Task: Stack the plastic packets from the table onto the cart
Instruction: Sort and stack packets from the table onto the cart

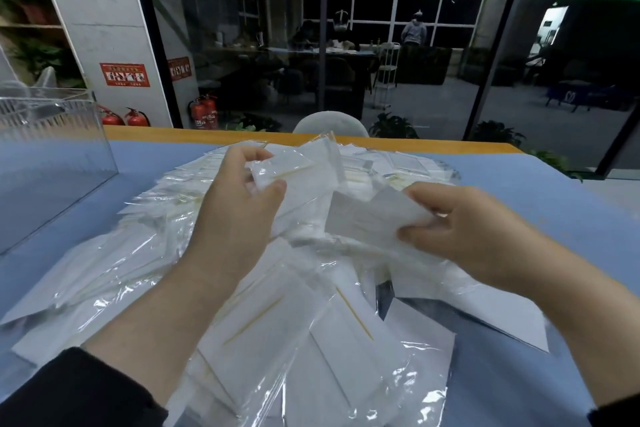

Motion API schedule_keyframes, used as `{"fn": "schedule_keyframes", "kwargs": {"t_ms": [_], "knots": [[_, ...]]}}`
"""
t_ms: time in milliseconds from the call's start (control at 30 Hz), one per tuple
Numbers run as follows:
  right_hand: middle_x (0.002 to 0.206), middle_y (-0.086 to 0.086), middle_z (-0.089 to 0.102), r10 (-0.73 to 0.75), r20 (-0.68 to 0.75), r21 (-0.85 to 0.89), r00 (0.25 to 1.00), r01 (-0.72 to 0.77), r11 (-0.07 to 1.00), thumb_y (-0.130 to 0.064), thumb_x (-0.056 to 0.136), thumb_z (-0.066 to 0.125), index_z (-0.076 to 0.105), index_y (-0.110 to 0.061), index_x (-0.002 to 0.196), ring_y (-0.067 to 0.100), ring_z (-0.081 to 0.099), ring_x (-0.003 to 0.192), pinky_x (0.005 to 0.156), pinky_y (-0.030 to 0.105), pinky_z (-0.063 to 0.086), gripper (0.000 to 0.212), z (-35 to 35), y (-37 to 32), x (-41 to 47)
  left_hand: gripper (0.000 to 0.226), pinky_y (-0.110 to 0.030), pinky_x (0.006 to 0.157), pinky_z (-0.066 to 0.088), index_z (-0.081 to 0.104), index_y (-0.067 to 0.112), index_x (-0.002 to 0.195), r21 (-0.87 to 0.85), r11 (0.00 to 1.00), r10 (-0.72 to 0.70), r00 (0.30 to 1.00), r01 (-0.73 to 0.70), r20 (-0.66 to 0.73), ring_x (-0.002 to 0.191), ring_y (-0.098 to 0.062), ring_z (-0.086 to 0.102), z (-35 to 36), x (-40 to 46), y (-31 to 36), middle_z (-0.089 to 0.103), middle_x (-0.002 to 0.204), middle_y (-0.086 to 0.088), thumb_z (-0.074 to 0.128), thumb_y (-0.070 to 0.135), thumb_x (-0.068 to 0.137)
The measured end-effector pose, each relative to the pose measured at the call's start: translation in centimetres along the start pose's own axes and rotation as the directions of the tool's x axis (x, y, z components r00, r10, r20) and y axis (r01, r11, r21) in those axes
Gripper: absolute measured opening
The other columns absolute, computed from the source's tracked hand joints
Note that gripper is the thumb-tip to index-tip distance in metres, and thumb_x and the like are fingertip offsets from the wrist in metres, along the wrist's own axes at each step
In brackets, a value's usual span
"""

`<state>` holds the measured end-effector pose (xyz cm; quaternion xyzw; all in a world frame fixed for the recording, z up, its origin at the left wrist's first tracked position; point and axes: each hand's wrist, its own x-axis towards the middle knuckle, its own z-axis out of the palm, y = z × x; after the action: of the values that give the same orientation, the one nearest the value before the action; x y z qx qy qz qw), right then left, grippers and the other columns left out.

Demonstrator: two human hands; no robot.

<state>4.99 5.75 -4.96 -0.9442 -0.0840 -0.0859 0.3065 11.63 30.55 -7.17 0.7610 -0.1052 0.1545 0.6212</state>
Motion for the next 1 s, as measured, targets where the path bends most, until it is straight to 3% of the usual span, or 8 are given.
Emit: {"fn": "schedule_keyframes", "kwargs": {"t_ms": [167, 333, 467, 667, 833, 900, 967, 1000], "knots": [[0.099, -0.021, 0.067, -0.078, 0.022, 0.109, 0.997, 0.075, 0.991, -0.029, 0.084, 0.079, 0.071, -0.048, 0.086, -0.001, 0.061, 0.088, 0.076, 0.014, 0.042, 0.021, -0.8, -0.9, -0.6, 0.018, -0.037, 0.058, 0.051, 0.068, 0.033, 0.095, -0.049, 0.999, 0.004, 0.995, 0.000, 0.096, 0.065, -0.011, 0.048, 0.2, -0.4, 0.5, 0.053, 0.077, 0.006, 0.064, 0.015, 0.097], [0.125, -0.019, 0.044, -0.080, -0.244, 0.082, 0.966, 0.103, 0.991, -0.045, 0.067, 0.088, 0.043, -0.054, 0.110, -0.004, 0.042, 0.118, 0.094, 0.011, 0.034, 0.063, 3.1, 0.2, 1.4, 0.025, -0.020, 0.069, 0.048, 0.068, 0.028, 0.097, -0.111, 0.993, -0.005, 0.957, 0.039, 0.289, 0.074, -0.002, 0.057, 1.8, -2.4, 0.9, 0.063, 0.082, 0.008, 0.050, 0.046, 0.101], [0.127, -0.024, 0.045, 0.018, -0.204, 0.196, 0.979, 0.022, 0.980, -0.055, 0.060, 0.089, 0.039, -0.056, 0.132, -0.013, 0.046, 0.115, 0.090, 0.015, 0.042, 0.087, 3.8, 0.9, 1.4, 0.034, -0.017, 0.073, 0.044, 0.067, 0.032, 0.097, -0.063, 0.998, 0.016, 0.965, 0.000, 0.262, 0.081, 0.008, 0.059, 2.8, -2.6, 0.7, 0.066, 0.089, 0.024, 0.052, 0.061, 0.089], [0.118, -0.024, 0.052, -0.127, -0.210, 0.144, 0.969, 0.159, 0.977, -0.063, 0.059, 0.080, 0.046, -0.049, 0.132, -0.006, 0.050, 0.114, 0.089, 0.012, 0.045, 0.082, 5.0, -0.3, 1.7, 0.026, -0.029, 0.065, 0.044, 0.069, 0.016, 0.080, 0.002, 1.000, 0.014, 0.986, -0.014, 0.167, 0.067, -0.007, 0.056, 3.4, -2.5, 0.5, 0.067, 0.075, -0.001, 0.072, 0.040, 0.090], [0.116, -0.030, 0.051, -0.015, -0.039, 0.156, 0.999, 0.021, 0.987, -0.068, 0.052, 0.079, 0.046, -0.061, 0.126, -0.010, 0.051, 0.108, 0.089, 0.013, 0.045, 0.081, 2.6, 2.1, 0.8, 0.022, -0.052, 0.071, 0.056, 0.070, 0.015, 0.084, -0.062, 0.998, -0.023, 0.986, 0.034, 0.167, 0.071, -0.024, 0.063, 3.0, -2.1, -0.2, 0.067, 0.084, -0.015, 0.072, 0.036, 0.093], [0.119, -0.026, 0.051, 0.019, -0.012, 0.178, 1.000, -0.016, 0.984, -0.061, 0.059, 0.082, 0.047, -0.061, 0.124, -0.005, 0.053, 0.108, 0.088, 0.013, 0.045, 0.074, 2.6, 2.7, 0.7, 0.026, -0.042, 0.067, 0.057, 0.069, 0.018, 0.083, -0.088, 0.994, -0.042, 0.985, 0.057, 0.170, 0.069, -0.019, 0.061, 3.1, -2.3, -0.1, 0.066, 0.078, -0.007, 0.071, 0.042, 0.093], [0.123, -0.021, 0.054, 0.009, -0.064, 0.201, 0.998, 0.004, 0.980, -0.045, 0.073, 0.085, 0.049, -0.057, 0.123, -0.006, 0.052, 0.111, 0.088, 0.011, 0.045, 0.063, 3.2, 2.3, 0.8, 0.037, -0.022, 0.059, 0.041, 0.064, 0.018, 0.076, -0.106, 0.993, -0.044, 0.987, 0.061, 0.153, 0.060, -0.007, 0.047, 3.2, -2.5, 0.3, 0.054, 0.064, 0.008, 0.064, 0.051, 0.094], [0.125, -0.021, 0.054, -0.010, -0.100, 0.216, 0.995, 0.032, 0.976, -0.037, 0.078, 0.083, 0.049, -0.055, 0.122, -0.009, 0.050, 0.114, 0.090, 0.010, 0.043, 0.059, 3.5, 1.8, 0.8, 0.046, -0.023, 0.059, 0.037, 0.062, 0.015, 0.076, -0.133, 0.989, -0.040, 0.987, 0.061, 0.153, 0.062, -0.008, 0.044, 3.2, -2.6, 0.5, 0.050, 0.065, 0.008, 0.060, 0.058, 0.093]]}}
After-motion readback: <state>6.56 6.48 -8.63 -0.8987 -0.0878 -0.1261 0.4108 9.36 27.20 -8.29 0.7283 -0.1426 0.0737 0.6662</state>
